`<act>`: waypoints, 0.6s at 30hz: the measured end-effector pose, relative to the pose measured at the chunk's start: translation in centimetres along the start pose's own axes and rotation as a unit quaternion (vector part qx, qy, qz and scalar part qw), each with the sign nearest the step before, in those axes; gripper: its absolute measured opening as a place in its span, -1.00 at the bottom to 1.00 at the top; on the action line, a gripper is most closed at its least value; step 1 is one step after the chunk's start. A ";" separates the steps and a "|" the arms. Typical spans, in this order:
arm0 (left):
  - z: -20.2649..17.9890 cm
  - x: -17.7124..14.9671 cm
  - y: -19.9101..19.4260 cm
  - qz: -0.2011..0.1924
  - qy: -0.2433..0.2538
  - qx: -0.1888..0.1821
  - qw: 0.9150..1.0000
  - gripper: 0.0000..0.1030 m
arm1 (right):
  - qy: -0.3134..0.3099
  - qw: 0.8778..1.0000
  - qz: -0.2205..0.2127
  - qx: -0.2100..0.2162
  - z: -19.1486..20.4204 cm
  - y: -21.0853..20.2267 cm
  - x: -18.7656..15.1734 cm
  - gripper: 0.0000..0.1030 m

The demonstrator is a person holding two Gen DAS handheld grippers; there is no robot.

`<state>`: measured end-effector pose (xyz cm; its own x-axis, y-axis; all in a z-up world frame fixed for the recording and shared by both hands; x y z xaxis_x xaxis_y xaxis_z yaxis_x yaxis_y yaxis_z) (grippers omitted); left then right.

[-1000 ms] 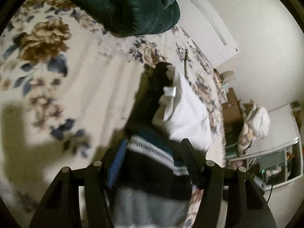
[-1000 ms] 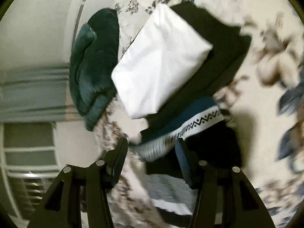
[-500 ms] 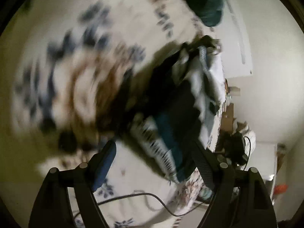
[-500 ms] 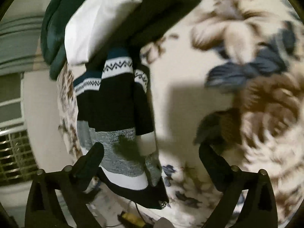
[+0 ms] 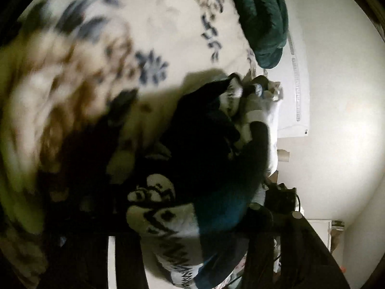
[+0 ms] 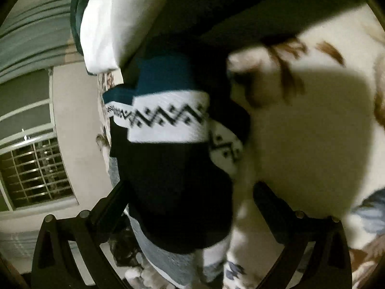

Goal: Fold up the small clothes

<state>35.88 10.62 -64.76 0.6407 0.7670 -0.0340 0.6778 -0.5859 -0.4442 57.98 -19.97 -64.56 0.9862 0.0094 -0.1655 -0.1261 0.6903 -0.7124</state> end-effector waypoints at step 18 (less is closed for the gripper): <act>-2.2 6.1 -3.7 0.195 0.128 0.058 0.971 0.11 | 0.115 0.987 -0.110 0.011 0.8 -1.6 -25.4 -0.53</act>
<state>38.06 16.91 -61.30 0.9188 0.3948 -0.0023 0.3312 -0.7738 -0.5399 33.25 -20.73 -58.70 0.9386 -0.3051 -0.1611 0.0930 0.6733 -0.7335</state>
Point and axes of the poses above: each gripper's, at about its wrist camera, not at the fingertips, and y roughly the way its jaws point, z to its left, x to its top, the point moved 6 cm from there along y, roughly the way its jaws point, and after that the axes turned 6 degrees about -x, right-handed, at the moved point
